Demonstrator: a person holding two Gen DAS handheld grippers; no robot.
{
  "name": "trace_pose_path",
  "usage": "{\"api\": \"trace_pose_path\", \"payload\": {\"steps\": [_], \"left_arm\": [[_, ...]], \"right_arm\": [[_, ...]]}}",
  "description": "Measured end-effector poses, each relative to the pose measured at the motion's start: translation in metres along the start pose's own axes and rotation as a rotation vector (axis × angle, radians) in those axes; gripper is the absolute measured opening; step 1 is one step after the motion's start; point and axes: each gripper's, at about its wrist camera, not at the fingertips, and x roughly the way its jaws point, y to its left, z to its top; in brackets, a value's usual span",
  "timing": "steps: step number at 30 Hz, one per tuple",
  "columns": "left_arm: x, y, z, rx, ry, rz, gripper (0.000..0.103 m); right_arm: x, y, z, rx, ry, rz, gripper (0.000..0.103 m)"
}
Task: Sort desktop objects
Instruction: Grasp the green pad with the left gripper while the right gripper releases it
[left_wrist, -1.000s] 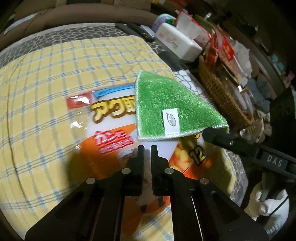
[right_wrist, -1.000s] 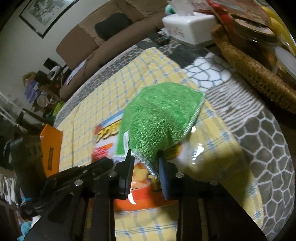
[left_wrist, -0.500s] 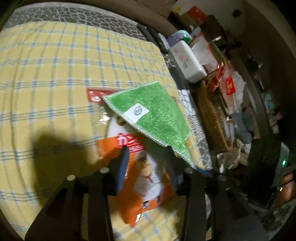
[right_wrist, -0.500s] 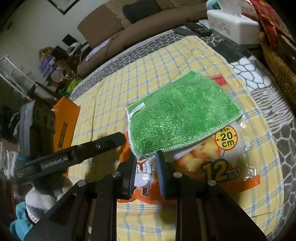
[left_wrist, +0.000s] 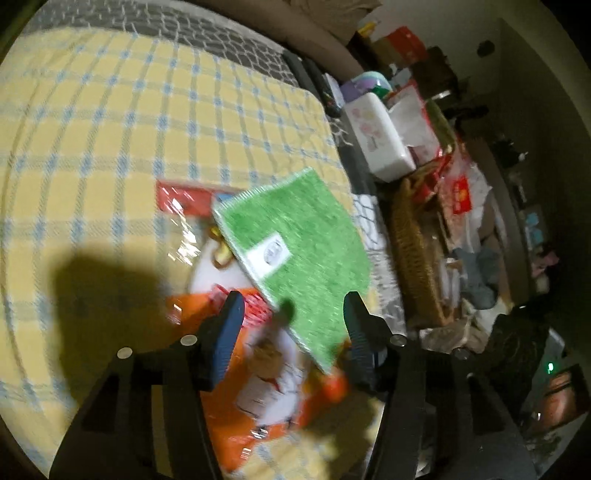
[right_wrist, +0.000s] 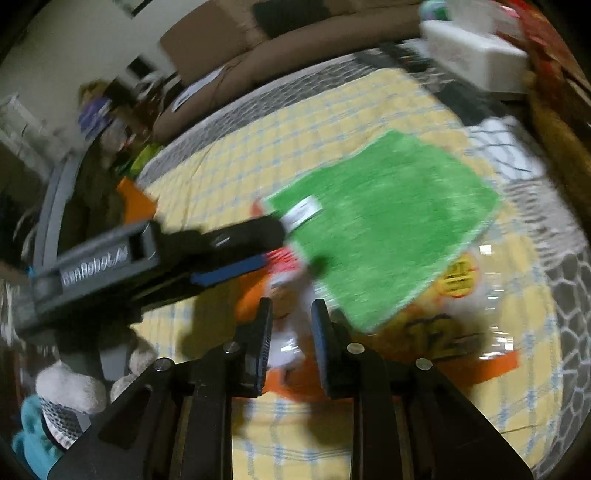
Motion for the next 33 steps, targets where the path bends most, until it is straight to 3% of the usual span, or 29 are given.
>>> {"api": "trace_pose_path", "payload": {"steps": [1, 3, 10, 15, 18, 19, 21, 22, 24, 26, 33], "left_arm": [[-0.002, 0.0, 0.003, 0.012, -0.01, 0.024, 0.056], [-0.004, 0.001, 0.01, 0.036, -0.029, 0.072, 0.058], [0.011, -0.009, 0.025, 0.138, -0.038, 0.186, 0.065], [0.03, -0.019, 0.035, 0.227, -0.052, 0.311, 0.065], [0.041, -0.018, 0.036, 0.231, -0.018, 0.292, 0.064], [0.044, -0.019, 0.035, 0.24, -0.016, 0.293, 0.06], [0.047, -0.023, 0.032, 0.267, -0.016, 0.306, 0.042], [0.048, -0.025, 0.031, 0.272, -0.018, 0.319, 0.027], [0.045, -0.025, 0.029, 0.267, -0.026, 0.312, 0.019], [0.04, -0.024, 0.028, 0.261, -0.032, 0.303, 0.003], [0.005, -0.017, 0.018, 0.234, -0.058, 0.25, 0.003]], "right_arm": [[-0.003, -0.012, 0.0, 0.037, -0.013, -0.018, 0.047], [-0.003, -0.025, -0.001, 0.082, -0.017, -0.034, 0.056], [0.002, -0.055, 0.003, 0.204, -0.049, -0.022, 0.058], [0.004, -0.057, 0.005, 0.194, -0.069, -0.044, 0.058], [0.007, -0.057, 0.005, 0.182, -0.07, -0.052, 0.059], [0.008, -0.056, 0.005, 0.177, -0.072, -0.053, 0.059], [0.009, -0.054, 0.006, 0.167, -0.073, -0.054, 0.059], [0.01, -0.053, 0.006, 0.163, -0.072, -0.055, 0.059], [0.011, -0.05, 0.006, 0.153, -0.071, -0.068, 0.059], [0.012, -0.047, 0.007, 0.142, -0.067, -0.072, 0.059], [0.015, -0.031, 0.008, 0.11, -0.04, -0.055, 0.054]]}}
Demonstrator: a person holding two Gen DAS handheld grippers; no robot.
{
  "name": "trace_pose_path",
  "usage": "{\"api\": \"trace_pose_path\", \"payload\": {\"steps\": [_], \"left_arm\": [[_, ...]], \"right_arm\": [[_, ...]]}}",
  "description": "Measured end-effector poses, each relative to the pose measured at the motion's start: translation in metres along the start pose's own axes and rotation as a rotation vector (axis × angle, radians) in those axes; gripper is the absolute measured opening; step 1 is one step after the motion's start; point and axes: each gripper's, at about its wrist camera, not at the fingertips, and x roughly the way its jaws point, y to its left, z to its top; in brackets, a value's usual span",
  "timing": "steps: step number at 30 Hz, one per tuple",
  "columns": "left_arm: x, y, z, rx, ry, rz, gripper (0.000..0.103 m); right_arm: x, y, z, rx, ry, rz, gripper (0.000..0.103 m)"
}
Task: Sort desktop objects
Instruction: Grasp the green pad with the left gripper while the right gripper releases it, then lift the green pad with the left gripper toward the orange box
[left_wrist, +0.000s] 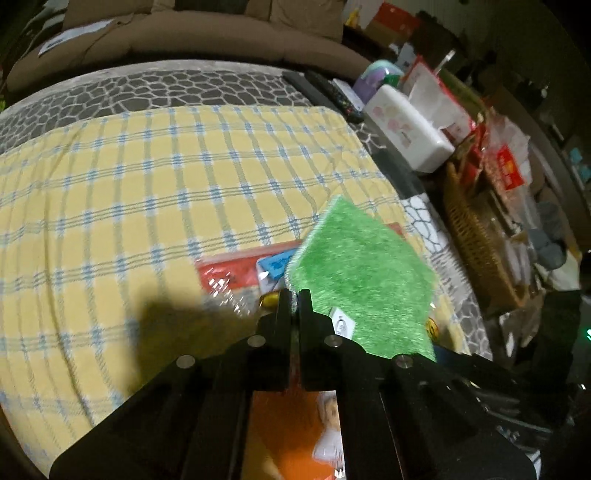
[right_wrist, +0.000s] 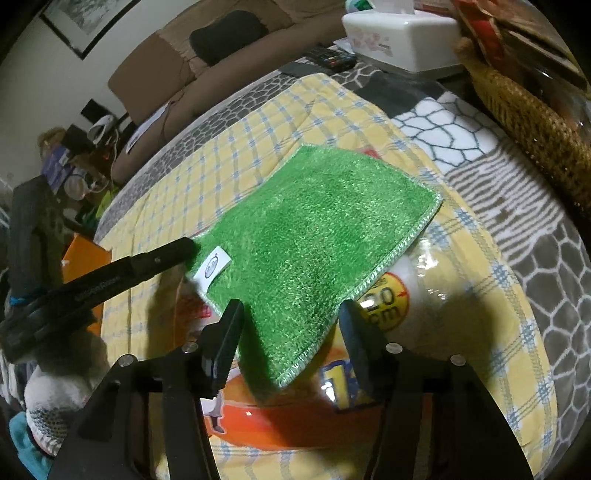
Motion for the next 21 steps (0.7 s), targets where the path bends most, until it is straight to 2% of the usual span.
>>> {"api": "trace_pose_path", "payload": {"steps": [2, 8, 12, 14, 15, 16, 21], "left_arm": [[-0.016, 0.006, -0.007, -0.009, -0.009, -0.016, 0.003], [-0.059, 0.026, -0.034, -0.034, -0.009, -0.052, 0.003], [-0.083, 0.044, -0.062, -0.066, -0.006, -0.068, 0.003], [-0.091, 0.052, -0.076, -0.085, 0.003, -0.082, 0.003], [-0.095, 0.056, -0.084, -0.094, 0.011, -0.093, 0.003], [-0.099, 0.06, -0.093, -0.105, 0.02, -0.105, 0.003], [-0.111, 0.068, -0.115, -0.117, 0.029, -0.121, 0.003]], "right_arm": [[0.0, 0.007, 0.0, -0.016, 0.008, 0.009, 0.054], [0.005, 0.036, -0.007, -0.061, 0.059, 0.089, 0.039], [0.008, 0.053, -0.009, -0.107, 0.087, 0.06, 0.039], [0.005, 0.052, -0.008, -0.106, 0.08, 0.032, 0.044], [0.004, 0.051, -0.007, -0.106, 0.079, 0.017, 0.054], [0.003, 0.049, -0.006, -0.108, 0.078, -0.004, 0.056], [0.013, 0.048, -0.014, -0.125, 0.115, -0.042, 0.056]]}}
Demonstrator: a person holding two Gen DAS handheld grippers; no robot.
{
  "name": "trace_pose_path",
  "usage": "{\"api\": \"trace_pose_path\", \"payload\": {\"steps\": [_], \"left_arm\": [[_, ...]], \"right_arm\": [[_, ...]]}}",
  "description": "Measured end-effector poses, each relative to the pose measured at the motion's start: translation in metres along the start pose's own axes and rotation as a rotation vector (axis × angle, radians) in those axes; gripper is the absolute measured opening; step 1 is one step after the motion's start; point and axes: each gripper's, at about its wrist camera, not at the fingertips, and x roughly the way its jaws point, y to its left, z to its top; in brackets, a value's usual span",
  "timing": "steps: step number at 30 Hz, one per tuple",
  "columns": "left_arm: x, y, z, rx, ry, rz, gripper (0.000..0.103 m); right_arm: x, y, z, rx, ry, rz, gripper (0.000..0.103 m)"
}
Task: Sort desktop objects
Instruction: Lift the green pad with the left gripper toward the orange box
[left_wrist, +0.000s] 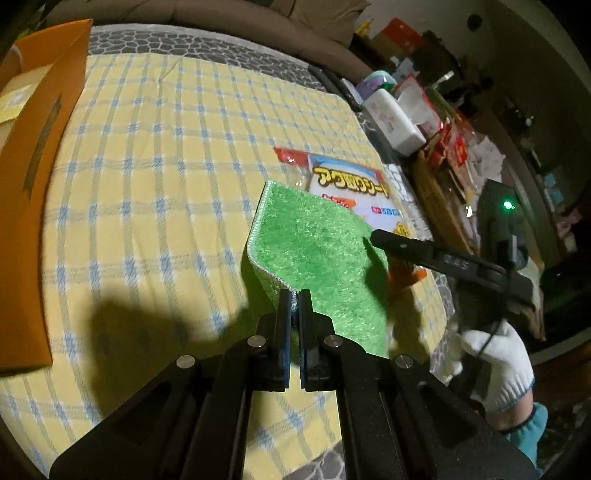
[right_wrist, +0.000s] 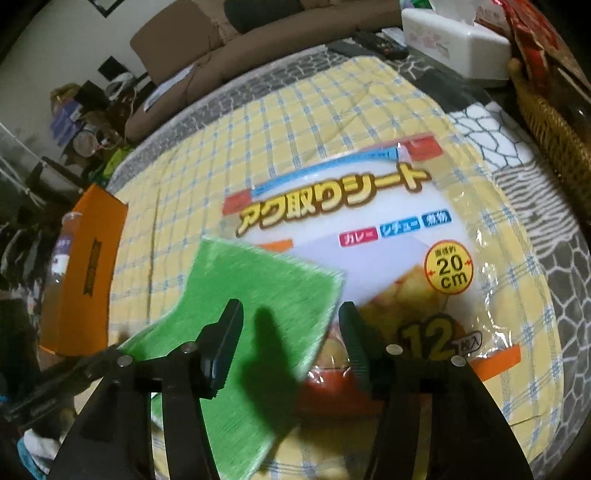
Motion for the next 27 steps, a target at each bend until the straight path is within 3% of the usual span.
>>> {"api": "trace_pose_path", "payload": {"steps": [4, 9, 13, 18, 23, 27], "left_arm": [[-0.004, 0.002, -0.004, -0.006, -0.003, 0.003, 0.003], [0.001, 0.005, -0.006, -0.013, 0.005, 0.008, 0.003], [0.011, 0.007, -0.01, -0.021, 0.019, 0.012, 0.003], [0.019, 0.011, -0.013, -0.041, 0.027, 0.003, 0.003], [0.012, 0.007, -0.012, -0.043, 0.012, -0.025, 0.003], [-0.006, -0.001, -0.005, -0.033, -0.023, -0.065, 0.003]], "right_arm": [[0.003, 0.002, -0.001, -0.008, 0.007, -0.012, 0.057], [0.005, 0.007, -0.002, 0.005, 0.025, 0.045, 0.057], [0.007, 0.017, -0.006, 0.002, 0.053, 0.137, 0.041], [0.008, 0.029, -0.01, 0.002, 0.074, 0.233, 0.039], [0.016, 0.055, -0.016, -0.083, 0.124, 0.231, 0.027], [0.014, 0.069, -0.015, -0.111, 0.114, 0.242, 0.018]]}}
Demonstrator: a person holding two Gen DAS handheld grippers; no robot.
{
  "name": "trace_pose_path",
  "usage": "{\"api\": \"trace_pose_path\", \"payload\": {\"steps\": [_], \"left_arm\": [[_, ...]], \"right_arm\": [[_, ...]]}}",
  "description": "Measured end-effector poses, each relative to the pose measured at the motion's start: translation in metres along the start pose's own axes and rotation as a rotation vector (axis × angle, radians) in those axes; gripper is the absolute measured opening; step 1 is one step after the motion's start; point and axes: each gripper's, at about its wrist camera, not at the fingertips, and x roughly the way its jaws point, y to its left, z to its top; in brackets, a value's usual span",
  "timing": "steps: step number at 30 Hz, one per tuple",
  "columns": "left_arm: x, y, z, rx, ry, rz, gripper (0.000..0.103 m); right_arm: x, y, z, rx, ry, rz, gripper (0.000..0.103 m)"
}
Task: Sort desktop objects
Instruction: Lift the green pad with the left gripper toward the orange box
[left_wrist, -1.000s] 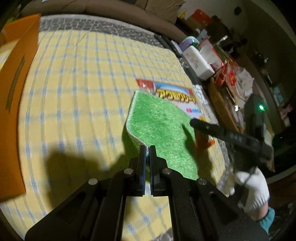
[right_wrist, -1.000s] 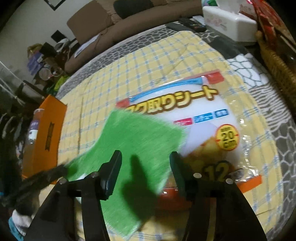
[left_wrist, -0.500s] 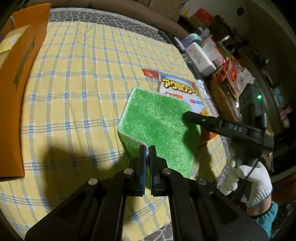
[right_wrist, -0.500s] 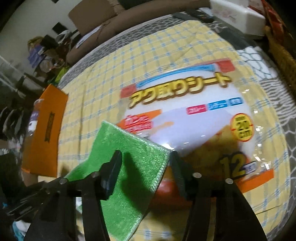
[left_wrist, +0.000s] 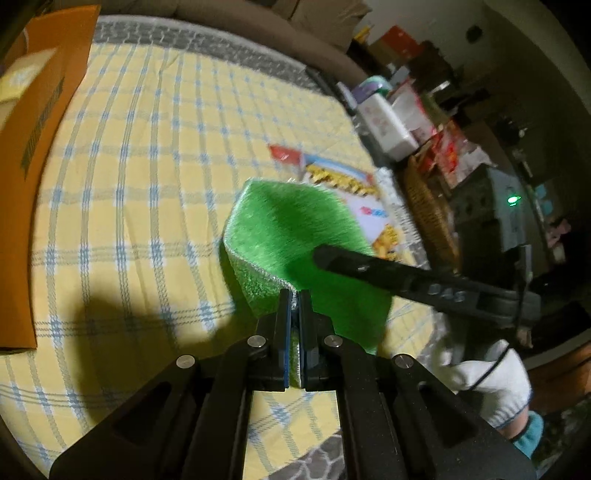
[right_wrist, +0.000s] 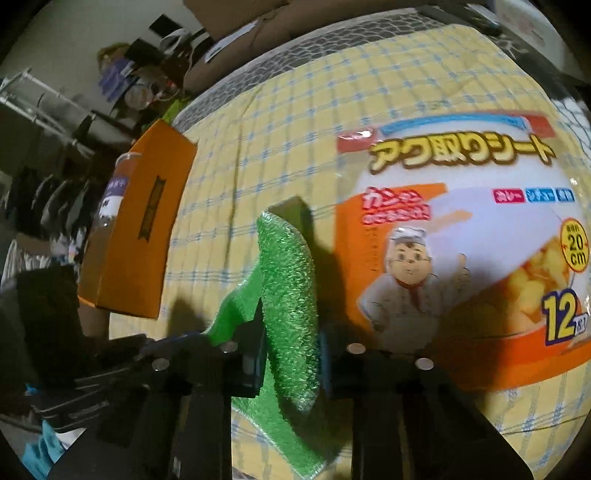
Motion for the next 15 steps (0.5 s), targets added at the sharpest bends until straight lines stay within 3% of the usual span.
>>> {"api": "trace_pose_path", "payload": {"steps": [7, 15], "left_arm": [[-0.053, -0.01, 0.02, 0.022, -0.093, -0.049, 0.003], [-0.136, 0.023, 0.038, 0.002, -0.222, -0.018, 0.003]], "right_arm": [[-0.015, 0.025, 0.011, -0.017, -0.086, 0.069, 0.016], [-0.025, 0.092, 0.038, -0.062, -0.177, 0.213, 0.016]]}}
